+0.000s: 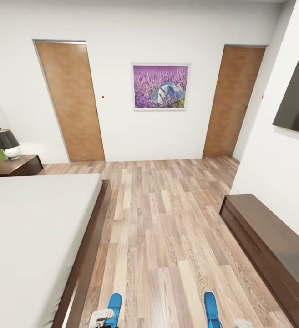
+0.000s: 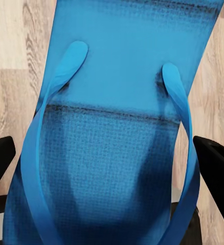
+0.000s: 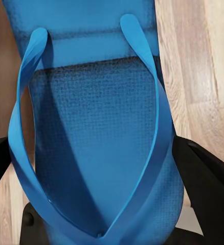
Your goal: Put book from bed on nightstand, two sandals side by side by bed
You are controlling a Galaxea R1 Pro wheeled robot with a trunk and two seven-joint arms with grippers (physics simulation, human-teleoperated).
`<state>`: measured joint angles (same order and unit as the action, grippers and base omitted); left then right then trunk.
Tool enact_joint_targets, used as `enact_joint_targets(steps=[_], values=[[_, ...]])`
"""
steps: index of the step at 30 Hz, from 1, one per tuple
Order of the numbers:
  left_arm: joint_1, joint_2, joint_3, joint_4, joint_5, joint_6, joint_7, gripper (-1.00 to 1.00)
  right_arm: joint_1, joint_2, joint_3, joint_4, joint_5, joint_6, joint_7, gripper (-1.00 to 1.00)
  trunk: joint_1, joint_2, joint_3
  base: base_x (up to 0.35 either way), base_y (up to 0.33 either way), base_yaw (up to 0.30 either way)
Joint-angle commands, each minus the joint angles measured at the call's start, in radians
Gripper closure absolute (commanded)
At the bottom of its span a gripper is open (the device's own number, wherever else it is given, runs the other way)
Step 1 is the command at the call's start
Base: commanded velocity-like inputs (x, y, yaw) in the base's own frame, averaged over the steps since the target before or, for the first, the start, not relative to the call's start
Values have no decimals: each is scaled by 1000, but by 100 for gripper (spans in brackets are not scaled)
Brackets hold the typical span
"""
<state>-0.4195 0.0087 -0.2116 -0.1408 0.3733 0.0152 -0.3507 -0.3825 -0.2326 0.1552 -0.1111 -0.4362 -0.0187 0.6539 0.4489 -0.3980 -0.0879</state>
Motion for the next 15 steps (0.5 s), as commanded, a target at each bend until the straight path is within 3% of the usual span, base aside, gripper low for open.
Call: enact_joint_targets(steps=[1, 15], values=[[-1, 1, -8, 0, 10, 2, -2, 100, -1, -1, 8, 1, -9, -2, 3, 100, 1, -2, -2, 322, 0, 0], [-1, 0, -8, 0, 10, 2, -4, 100, -1, -1, 7, 1, -9, -1, 0, 100, 1, -2, -2, 323, 0, 0]])
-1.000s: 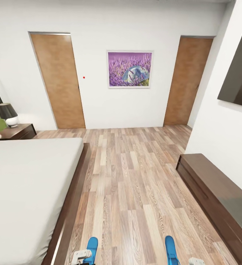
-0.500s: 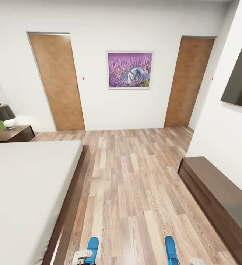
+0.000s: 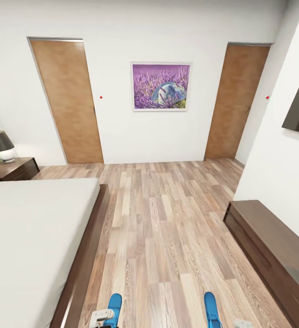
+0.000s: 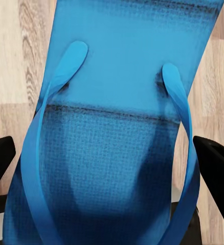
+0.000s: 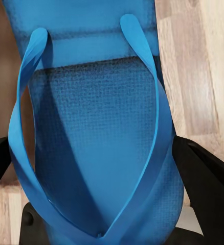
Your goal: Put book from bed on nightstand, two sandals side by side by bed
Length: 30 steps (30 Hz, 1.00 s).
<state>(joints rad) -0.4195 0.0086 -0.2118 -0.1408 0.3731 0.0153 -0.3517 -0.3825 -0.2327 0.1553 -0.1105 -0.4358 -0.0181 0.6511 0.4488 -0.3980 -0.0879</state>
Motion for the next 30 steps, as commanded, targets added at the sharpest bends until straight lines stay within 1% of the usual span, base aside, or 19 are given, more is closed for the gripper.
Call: enact_joint_targets(steps=[1, 13, 18, 30], values=[[-1, 1, -8, 0, 10, 2, -3, 100, -1, -1, 7, 0, -9, -2, 2, 100, 1, -2, -2, 324, 0, 0], [-1, 0, -8, 0, 10, 2, -3, 100, -1, -1, 7, 0, -9, -2, 2, 100, 1, -2, -2, 324, 0, 0], [-1, -12, -8, 29, 9, 1, -3, 100, -1, -1, 7, 0, -9, -2, 2, 100, 1, -2, -2, 324, 0, 0], [-1, -13, -8, 33, 10, 1, -4, 100, -1, -1, 7, 2, -9, -2, 1, 100, 1, -2, -2, 325, 0, 0]])
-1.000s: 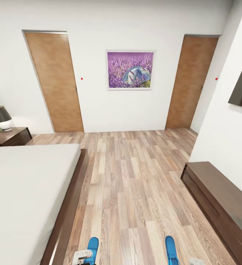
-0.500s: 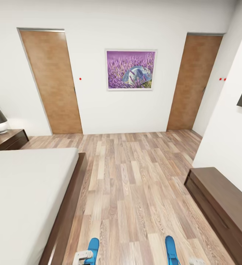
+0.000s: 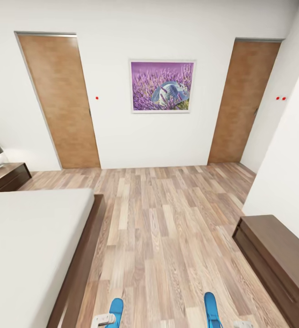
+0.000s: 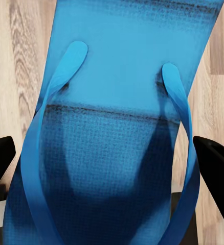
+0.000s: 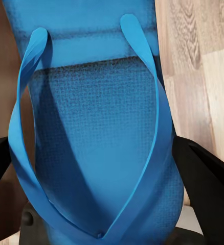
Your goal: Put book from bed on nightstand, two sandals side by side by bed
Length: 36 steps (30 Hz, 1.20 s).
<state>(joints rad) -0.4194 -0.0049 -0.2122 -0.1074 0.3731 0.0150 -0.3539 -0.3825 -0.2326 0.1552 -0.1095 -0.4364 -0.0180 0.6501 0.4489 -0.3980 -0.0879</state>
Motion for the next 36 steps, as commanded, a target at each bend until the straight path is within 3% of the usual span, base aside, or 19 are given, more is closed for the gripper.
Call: enact_joint_targets(steps=[1, 36], values=[[-1, 0, -7, 0, 10, 2, -2, 100, -1, -1, 7, 1, -9, -2, 2, 100, 1, -2, -2, 325, 0, 0], [-1, 0, -7, 2, 10, 0, -1, 100, -1, -1, 7, 1, -9, -3, 2, 100, 1, -2, -2, 325, 0, 0]])
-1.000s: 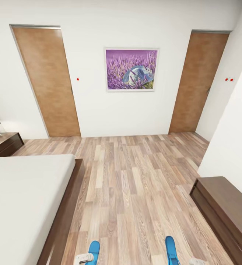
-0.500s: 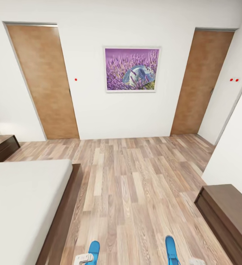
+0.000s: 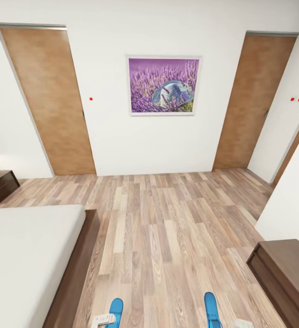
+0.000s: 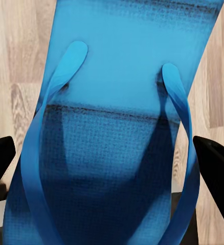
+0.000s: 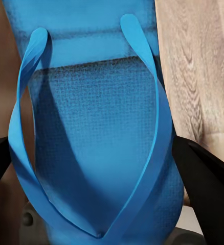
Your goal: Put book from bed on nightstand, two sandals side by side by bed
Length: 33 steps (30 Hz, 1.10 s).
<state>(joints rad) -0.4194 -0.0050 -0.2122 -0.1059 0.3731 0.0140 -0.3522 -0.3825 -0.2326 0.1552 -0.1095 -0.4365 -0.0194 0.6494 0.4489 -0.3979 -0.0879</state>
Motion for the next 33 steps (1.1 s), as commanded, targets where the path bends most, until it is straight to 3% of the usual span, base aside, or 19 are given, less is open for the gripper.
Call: enact_joint_targets(steps=[1, 33], values=[[-1, 0, -7, 0, 10, 1, -2, 100, -1, -1, 7, 1, -9, -2, 2, 100, 1, -2, -2, 325, -40, 0], [-1, 0, -7, 0, 12, 1, -2, 100, -1, 0, 7, 1, -9, -2, 2, 100, 1, -2, -2, 325, -16, 0]])
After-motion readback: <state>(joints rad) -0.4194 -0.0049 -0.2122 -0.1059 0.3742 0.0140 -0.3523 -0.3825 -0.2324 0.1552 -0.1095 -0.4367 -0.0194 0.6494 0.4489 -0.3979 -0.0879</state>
